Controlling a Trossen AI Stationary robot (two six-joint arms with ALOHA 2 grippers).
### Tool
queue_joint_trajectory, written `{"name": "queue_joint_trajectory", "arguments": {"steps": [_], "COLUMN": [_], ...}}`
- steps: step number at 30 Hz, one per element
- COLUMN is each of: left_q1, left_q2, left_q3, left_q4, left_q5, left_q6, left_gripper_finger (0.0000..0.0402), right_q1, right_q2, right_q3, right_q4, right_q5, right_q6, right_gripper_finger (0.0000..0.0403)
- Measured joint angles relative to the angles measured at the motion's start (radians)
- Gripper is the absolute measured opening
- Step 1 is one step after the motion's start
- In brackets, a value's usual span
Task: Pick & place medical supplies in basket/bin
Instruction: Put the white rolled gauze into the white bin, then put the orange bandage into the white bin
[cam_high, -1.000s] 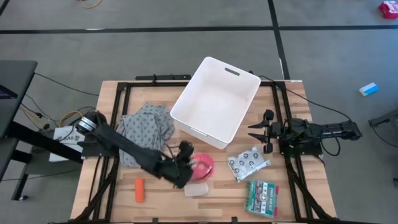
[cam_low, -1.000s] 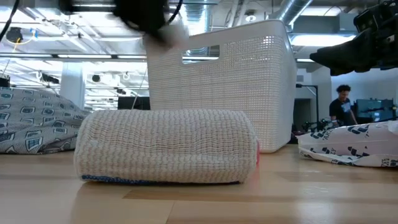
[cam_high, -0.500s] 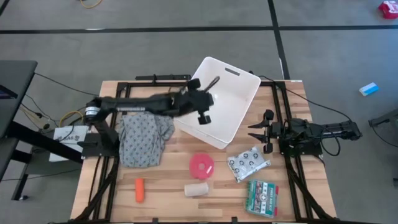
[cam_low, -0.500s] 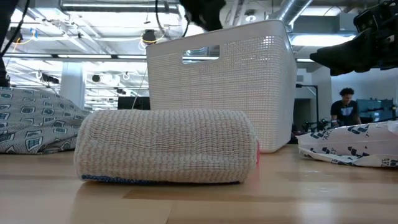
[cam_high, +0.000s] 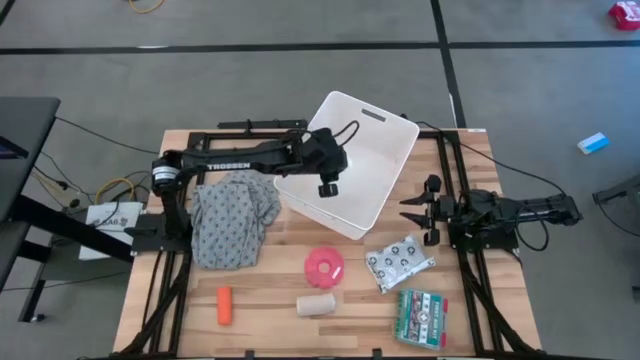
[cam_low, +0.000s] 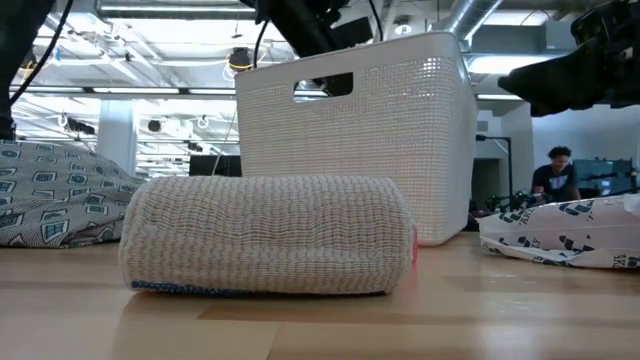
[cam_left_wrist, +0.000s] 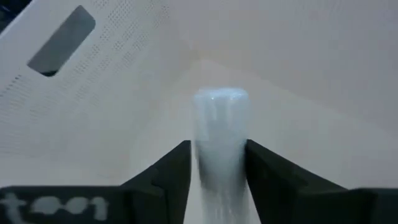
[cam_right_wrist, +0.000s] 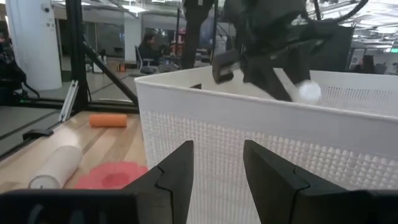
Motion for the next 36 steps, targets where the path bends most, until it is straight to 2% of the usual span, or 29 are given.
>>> {"name": "queue_joint_trajectory", "arguments": {"steps": [5, 9, 15, 17, 19, 21, 24, 28, 30, 34, 36], "left_q1": [-0.034, -0.074, -0.192, -0.239, -0.286, -0.331, -0.401, -0.517, -0.583, -0.719, -0.775], "left_q2": [-0.002, -0.002, -0.006, -0.007, -0.005, -0.006, -0.007, -0.006, -0.006, 0.009, 0.031], "left_q3": [0.005, 0.066, 0.312, 0.393, 0.468, 0.525, 0.559, 0.531, 0.474, 0.392, 0.355], "left_q4": [0.007, -0.016, -0.247, -0.371, -0.507, -0.650, -0.877, -1.115, -1.103, -1.056, -1.065], "left_q5": [-0.116, -0.214, -0.218, -0.218, -0.217, -0.215, -0.185, -0.128, -0.073, 0.077, 0.084], "left_q6": [0.029, 0.028, 0.005, -0.035, -0.129, -0.286, -0.632, -1.072, -1.188, -1.268, -1.343], "left_gripper_finger": [0.0174, 0.0194, 0.0200, 0.0200, 0.0200, 0.0198, 0.0192, 0.0182, 0.0178, 0.0173, 0.0173], "right_q1": [0.000, 0.000, 0.000, 0.000, 0.000, 0.000, 0.000, 0.005, 0.004, 0.005, 0.005], "right_q2": [0.000, 0.000, 0.000, 0.001, -0.001, 0.000, 0.000, 0.001, 0.003, 0.052, 0.091], "right_q3": [0.000, 0.000, 0.007, 0.017, 0.020, 0.020, 0.020, 0.027, 0.049, 0.082, 0.095], "right_q4": [0.008, 0.011, 0.058, 0.132, 0.229, 0.286, 0.308, 0.318, 0.320, 0.318, 0.345], "right_q5": [0.000, 0.000, 0.000, -0.002, -0.003, -0.003, -0.004, -0.006, -0.007, -0.050, -0.065], "right_q6": [0.000, 0.000, 0.000, 0.000, -0.017, -0.082, -0.127, -0.034, -0.003, 0.087, 0.115], "right_gripper_finger": [0.0134, 0.0133, 0.0134, 0.0133, 0.0133, 0.0133, 0.0134, 0.0134, 0.0134, 0.0133, 0.0133]}}
